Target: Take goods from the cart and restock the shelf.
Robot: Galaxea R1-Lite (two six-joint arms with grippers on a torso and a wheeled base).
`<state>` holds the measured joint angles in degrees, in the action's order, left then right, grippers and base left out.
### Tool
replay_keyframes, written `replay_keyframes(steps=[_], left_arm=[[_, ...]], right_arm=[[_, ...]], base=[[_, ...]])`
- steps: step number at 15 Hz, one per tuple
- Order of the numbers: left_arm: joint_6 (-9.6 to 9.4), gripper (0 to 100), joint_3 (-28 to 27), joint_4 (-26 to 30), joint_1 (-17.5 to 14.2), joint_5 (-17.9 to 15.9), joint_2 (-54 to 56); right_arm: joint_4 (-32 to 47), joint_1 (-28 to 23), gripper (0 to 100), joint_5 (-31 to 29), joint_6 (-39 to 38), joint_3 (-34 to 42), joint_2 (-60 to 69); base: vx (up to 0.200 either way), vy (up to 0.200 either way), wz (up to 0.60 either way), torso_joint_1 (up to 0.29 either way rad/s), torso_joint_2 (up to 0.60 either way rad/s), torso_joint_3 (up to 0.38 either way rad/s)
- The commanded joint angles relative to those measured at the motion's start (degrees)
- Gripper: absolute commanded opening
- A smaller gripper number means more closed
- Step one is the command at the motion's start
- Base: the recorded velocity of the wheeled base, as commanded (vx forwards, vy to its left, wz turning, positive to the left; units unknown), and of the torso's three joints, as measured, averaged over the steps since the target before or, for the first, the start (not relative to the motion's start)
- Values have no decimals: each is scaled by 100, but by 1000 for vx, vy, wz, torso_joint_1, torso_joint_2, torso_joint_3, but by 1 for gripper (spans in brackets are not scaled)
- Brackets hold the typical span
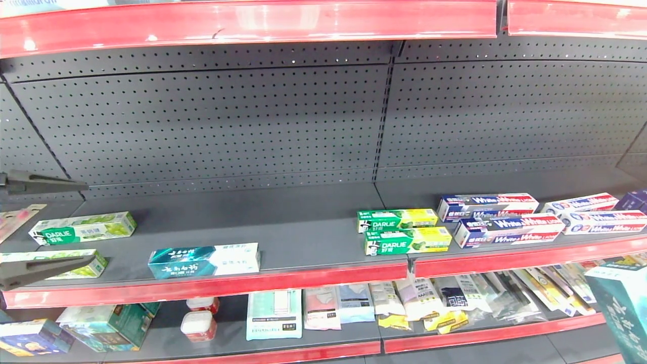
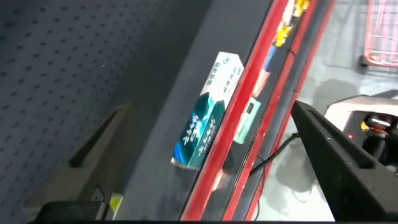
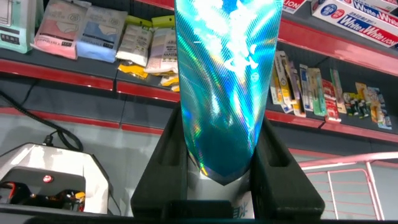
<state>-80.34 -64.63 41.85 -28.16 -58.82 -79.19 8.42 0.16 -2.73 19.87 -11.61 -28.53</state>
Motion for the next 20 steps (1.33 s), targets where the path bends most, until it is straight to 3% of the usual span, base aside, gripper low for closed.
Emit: replay_keyframes(steps=[1, 4, 5, 7, 9, 11, 13, 14, 15, 16, 17, 18, 19, 20], left_arm=[[405, 100, 311, 139, -84, 116, 932], [1266, 100, 961, 728, -14, 890, 2083], [1292, 100, 997, 728, -5, 916, 2127], [1618, 100, 1410, 684, -84, 1382, 2610], [2154, 100, 1586, 517, -489, 1681, 2971], [2787, 100, 2025, -221, -1051, 2041, 3445], [3595, 100, 2658, -1416, -1535, 2604, 3999], [4166, 100, 3115, -2269, -1622, 3201, 4272], [4500, 100, 3370, -2823, -1622, 3623, 4359], [4773, 100, 3589, -3306, -1605, 3834, 4412], [5054, 100, 3792, -3851, -1570, 3676, 4412], [5160, 100, 3739, -3904, -1447, 3061, 4315], [5151, 100, 3660, -3895, -1341, 2683, 4157], [5168, 100, 3572, -3895, -972, 2155, 4008]], right_arm=[[1, 2, 0, 1, 8, -8, -4], [-7, 2, 0, 71, -36, -26, 5], [-7, 2, 0, 71, -36, -26, 5], [-51, -16, 0, 71, -45, -61, -13], [-60, -7, 0, 80, -45, -88, -101], [-166, -16, 0, 80, -45, -96, -197], [-306, -7, 0, 80, -106, -96, -364], [-447, 2, 0, 88, -194, -105, -505], [-552, 2, 0, 88, -238, -105, -602], [-640, 2, 0, 88, -291, -105, -698], [-781, 2, 0, 88, -361, -105, -865], [-957, 2, 0, 88, -484, -105, -1094], [-1080, 2, 0, 88, -528, -105, -1234], [-1220, 2, 0, 88, -528, -105, -1366]], base=[[0, 0, 0, 0, 0, 0], [0, 0, 0, 0, 0, 0], [0, 0, 0, 0, 0, 0], [0, 0, 0, 0, 0, 0], [0, 0, 0, 0, 0, 0], [0, 0, 0, 0, 0, 0], [0, 0, 0, 0, 0, 0], [0, 0, 0, 0, 0, 0], [0, 0, 0, 0, 0, 0], [0, 0, 0, 0, 0, 0], [0, 0, 0, 0, 0, 0], [0, 0, 0, 0, 0, 0], [0, 0, 0, 0, 0, 0], [0, 0, 0, 0, 0, 0]])
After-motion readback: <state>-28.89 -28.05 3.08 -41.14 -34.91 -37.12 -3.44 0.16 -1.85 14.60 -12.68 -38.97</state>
